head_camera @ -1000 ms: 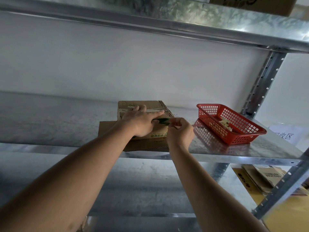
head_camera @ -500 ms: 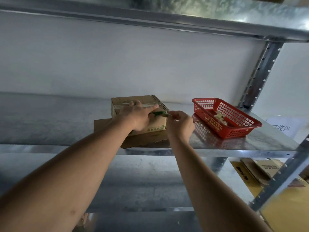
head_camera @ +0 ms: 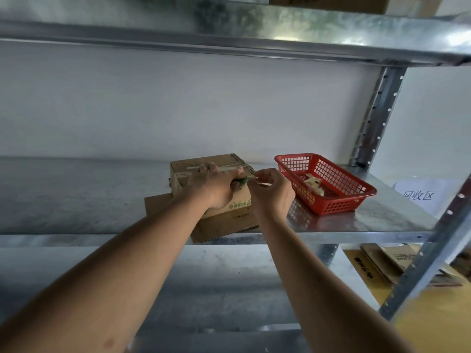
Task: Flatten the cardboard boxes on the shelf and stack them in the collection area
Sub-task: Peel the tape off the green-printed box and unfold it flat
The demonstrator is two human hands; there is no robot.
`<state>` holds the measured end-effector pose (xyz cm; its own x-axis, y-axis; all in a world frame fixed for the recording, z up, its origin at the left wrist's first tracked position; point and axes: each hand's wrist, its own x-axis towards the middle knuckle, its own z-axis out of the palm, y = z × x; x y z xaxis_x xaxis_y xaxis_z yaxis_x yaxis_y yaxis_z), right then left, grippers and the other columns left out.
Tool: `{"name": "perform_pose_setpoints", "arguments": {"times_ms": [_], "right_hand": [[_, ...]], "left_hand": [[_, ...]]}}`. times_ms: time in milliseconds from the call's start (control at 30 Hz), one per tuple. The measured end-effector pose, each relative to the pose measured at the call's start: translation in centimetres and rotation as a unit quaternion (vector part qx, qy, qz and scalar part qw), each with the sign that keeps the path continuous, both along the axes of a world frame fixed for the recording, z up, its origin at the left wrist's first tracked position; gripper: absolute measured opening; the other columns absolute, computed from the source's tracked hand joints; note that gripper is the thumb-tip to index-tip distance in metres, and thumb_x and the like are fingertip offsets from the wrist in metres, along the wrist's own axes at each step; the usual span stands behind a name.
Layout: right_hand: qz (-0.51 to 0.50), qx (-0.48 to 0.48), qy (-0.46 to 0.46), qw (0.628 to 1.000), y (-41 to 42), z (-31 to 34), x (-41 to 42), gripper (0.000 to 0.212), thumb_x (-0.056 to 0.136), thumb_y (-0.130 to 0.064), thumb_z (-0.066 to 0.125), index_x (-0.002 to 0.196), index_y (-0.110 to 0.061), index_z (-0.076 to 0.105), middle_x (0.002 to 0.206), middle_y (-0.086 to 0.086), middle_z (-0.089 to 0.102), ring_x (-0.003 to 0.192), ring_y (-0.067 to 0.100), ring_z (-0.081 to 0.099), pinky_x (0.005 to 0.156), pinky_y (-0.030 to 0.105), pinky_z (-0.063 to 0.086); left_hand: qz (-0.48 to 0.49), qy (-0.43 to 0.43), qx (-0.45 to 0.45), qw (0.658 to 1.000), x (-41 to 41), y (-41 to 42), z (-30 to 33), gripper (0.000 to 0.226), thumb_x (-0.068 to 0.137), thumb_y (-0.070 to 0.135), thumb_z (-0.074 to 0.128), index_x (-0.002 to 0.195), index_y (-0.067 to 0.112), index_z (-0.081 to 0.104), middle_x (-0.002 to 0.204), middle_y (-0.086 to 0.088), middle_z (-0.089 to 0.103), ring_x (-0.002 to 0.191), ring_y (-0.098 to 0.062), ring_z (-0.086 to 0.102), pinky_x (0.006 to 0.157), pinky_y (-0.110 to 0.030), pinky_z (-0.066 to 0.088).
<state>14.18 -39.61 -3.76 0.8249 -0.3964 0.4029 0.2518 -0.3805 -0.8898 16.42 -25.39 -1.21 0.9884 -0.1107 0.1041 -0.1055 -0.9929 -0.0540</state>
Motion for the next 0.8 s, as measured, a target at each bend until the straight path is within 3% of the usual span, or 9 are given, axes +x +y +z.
{"name": "perform_pose_setpoints", "arguments": {"times_ms": [133,200,267,333,433,533,700,800], "right_hand": [[-0.001,-0.024,-0.012,1.0,-3.6,0.5,0.6,0.026,0.086,-0.019,0.075,0.095,-0.039,0.059,0.083,-0.02,0.068,0.078,-0.004,0.063,0.06,0.018,0.042],[0.017,-0.031,-0.027,0.999,-5.7,0.9,1.3,0.025,0.089,-0.015,0.074,0.105,-0.032,0.064,0.09,-0.017,0.071,0.084,0.0,0.066,0.069,0.028,0.055],[0.031,-0.051,-0.043,0.997,-7.9,1.4,2.2,0.02,0.09,-0.014,0.073,0.107,-0.025,0.072,0.095,-0.013,0.074,0.09,0.006,0.069,0.081,0.037,0.06],[0.023,-0.082,-0.044,0.995,-10.1,1.8,3.0,0.021,0.09,-0.016,0.074,0.108,-0.025,0.077,0.099,-0.012,0.076,0.095,0.008,0.07,0.081,0.033,0.058],[-0.01,-0.141,-0.029,0.99,-13.2,1.7,4.3,0.024,0.09,-0.015,0.074,0.113,-0.023,0.077,0.107,-0.004,0.075,0.087,0.01,0.06,0.068,0.02,0.042],[-0.025,-0.199,0.016,0.98,-15.1,1.4,5.2,0.021,0.092,-0.014,0.075,0.113,-0.015,0.076,0.119,0.008,0.061,0.083,0.012,0.044,0.077,0.025,0.04],[0.008,-0.286,0.079,0.955,-16.5,1.1,5.8,0.004,0.095,-0.012,0.072,0.092,-0.012,0.073,0.085,0.004,0.068,0.072,0.016,0.063,0.065,0.031,0.058],[0.01,-0.338,0.104,0.935,-16.7,1.2,5.9,0.007,0.097,-0.023,0.071,0.096,-0.016,0.071,0.083,0.003,0.068,0.072,0.019,0.066,0.073,0.038,0.063]], "left_hand": [[0.013,-0.001,0.003,1.0,0.2,-3.0,0.0,0.054,0.107,0.058,0.021,0.159,0.056,0.005,0.163,-0.024,0.025,0.148,-0.046,0.028,0.11,-0.054,0.036],[0.022,0.006,-0.003,1.0,0.3,-4.3,0.1,0.054,0.108,0.057,0.021,0.159,0.056,0.005,0.163,-0.023,0.025,0.148,-0.046,0.027,0.111,-0.054,0.035],[0.031,0.016,-0.011,0.999,0.4,-5.6,0.3,0.053,0.108,0.057,0.021,0.158,0.057,0.005,0.163,-0.023,0.025,0.148,-0.046,0.026,0.112,-0.055,0.033],[0.037,0.021,-0.013,0.999,0.5,-6.9,0.5,0.053,0.108,0.056,0.022,0.158,0.057,0.007,0.163,-0.023,0.026,0.148,-0.046,0.027,0.113,-0.055,0.032],[0.05,0.024,-0.011,0.998,0.5,-8.8,0.7,0.053,0.108,0.056,0.023,0.159,0.056,0.009,0.164,-0.022,0.026,0.148,-0.045,0.027,0.113,-0.055,0.033],[0.057,0.026,-0.016,0.998,0.4,-9.7,1.1,0.053,0.107,0.058,0.026,0.159,0.055,0.014,0.16,-0.021,0.032,0.146,-0.045,0.031,0.111,-0.054,0.036],[0.063,0.017,-0.068,0.996,-0.2,-9.6,1.2,0.058,0.104,0.063,0.036,0.158,0.049,0.023,0.156,-0.013,0.041,0.141,-0.039,0.041,0.11,-0.053,0.043],[0.065,0.0,-0.09,0.994,-0.5,-9.0,1.4,0.07,0.1,0.065,0.045,0.161,0.033,0.029,0.161,-0.007,0.039,0.145,-0.034,0.041,0.114,-0.052,0.041]]}}
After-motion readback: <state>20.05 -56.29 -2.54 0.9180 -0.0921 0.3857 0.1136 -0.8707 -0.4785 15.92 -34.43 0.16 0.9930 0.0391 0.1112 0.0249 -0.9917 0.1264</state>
